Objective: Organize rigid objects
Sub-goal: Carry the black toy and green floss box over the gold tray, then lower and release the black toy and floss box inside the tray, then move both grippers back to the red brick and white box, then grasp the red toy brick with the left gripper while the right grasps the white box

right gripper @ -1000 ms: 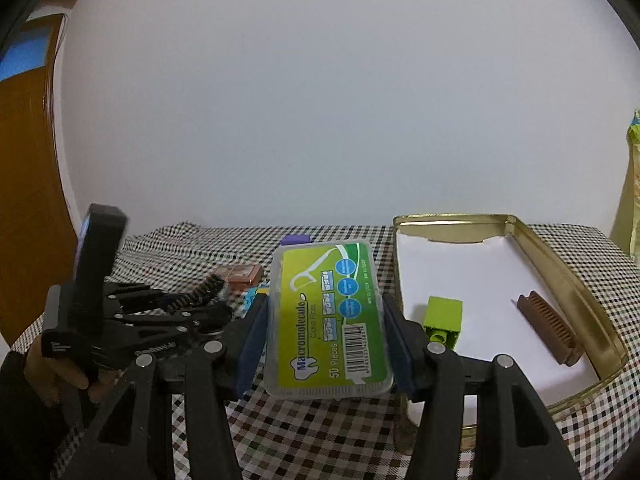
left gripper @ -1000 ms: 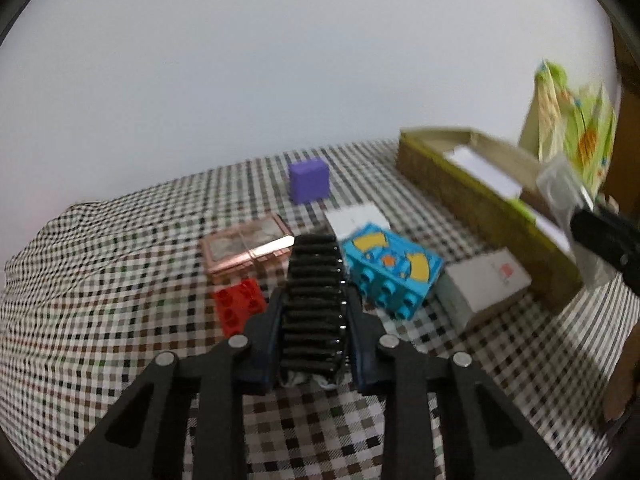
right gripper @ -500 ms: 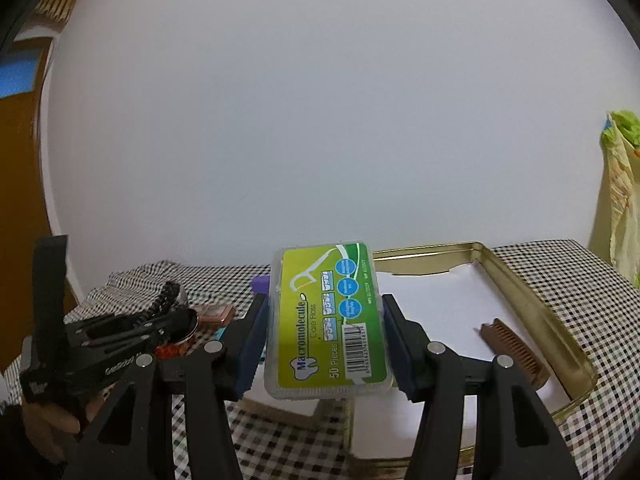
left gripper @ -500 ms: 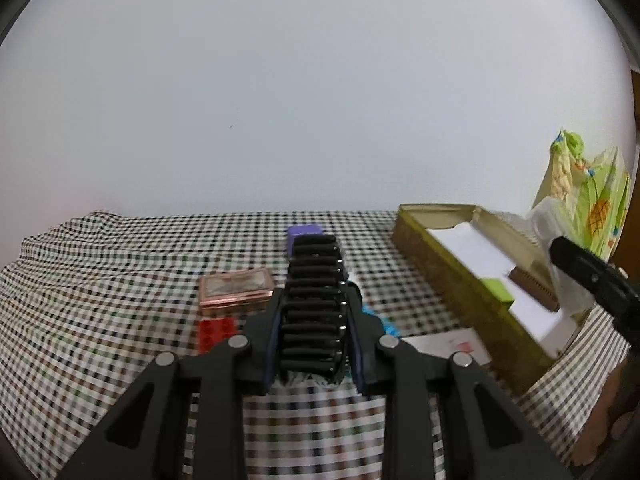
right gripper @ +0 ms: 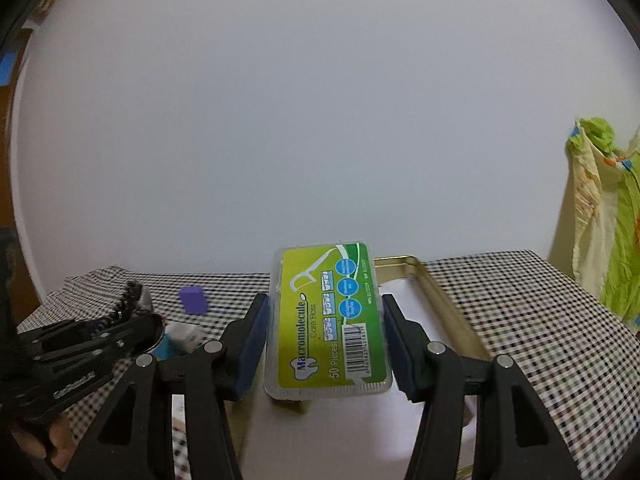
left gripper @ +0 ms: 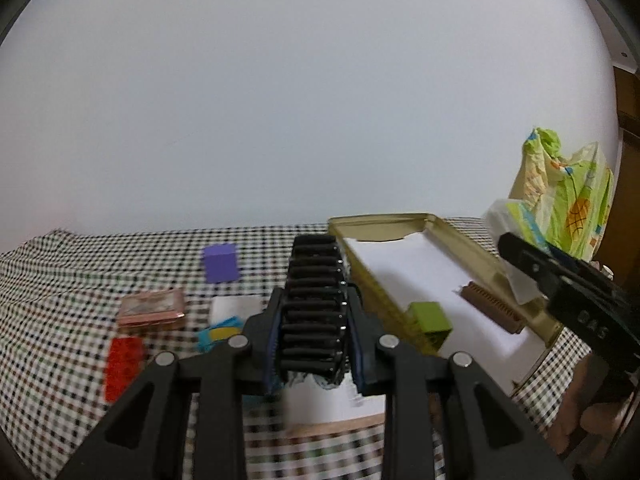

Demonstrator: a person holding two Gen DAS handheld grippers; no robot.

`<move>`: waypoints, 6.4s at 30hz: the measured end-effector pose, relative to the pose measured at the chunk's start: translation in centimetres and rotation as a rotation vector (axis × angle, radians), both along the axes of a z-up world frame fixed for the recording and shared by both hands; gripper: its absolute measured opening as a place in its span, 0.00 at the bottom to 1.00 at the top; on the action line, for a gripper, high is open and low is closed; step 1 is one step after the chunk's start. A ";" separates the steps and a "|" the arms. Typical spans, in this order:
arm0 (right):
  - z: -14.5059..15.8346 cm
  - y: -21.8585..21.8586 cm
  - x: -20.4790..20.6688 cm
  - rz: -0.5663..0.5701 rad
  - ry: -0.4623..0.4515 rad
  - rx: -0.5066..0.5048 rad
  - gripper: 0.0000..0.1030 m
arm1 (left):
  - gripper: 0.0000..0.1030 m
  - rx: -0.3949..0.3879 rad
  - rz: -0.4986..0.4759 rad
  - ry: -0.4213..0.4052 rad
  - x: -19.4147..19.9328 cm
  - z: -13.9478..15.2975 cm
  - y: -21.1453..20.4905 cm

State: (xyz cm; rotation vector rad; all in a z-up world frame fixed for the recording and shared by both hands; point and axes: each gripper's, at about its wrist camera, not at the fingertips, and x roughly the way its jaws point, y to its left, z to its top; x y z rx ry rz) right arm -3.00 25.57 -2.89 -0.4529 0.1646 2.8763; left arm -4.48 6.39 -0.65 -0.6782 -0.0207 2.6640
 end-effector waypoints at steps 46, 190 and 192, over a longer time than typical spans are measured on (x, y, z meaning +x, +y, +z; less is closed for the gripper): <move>-2.0 8.3 -3.1 -0.115 -0.219 -0.012 0.56 | 0.26 -0.120 -0.056 -0.102 -1.1 -1.3 13.5; -6.8 -12.3 -7.3 -0.071 -0.533 -0.190 0.95 | 0.99 -0.162 0.372 -0.446 -6.9 -6.0 -14.4; -6.8 -12.6 -7.6 -0.074 -0.550 -0.163 0.95 | 0.92 -0.161 0.370 -0.440 -7.1 -6.0 -14.5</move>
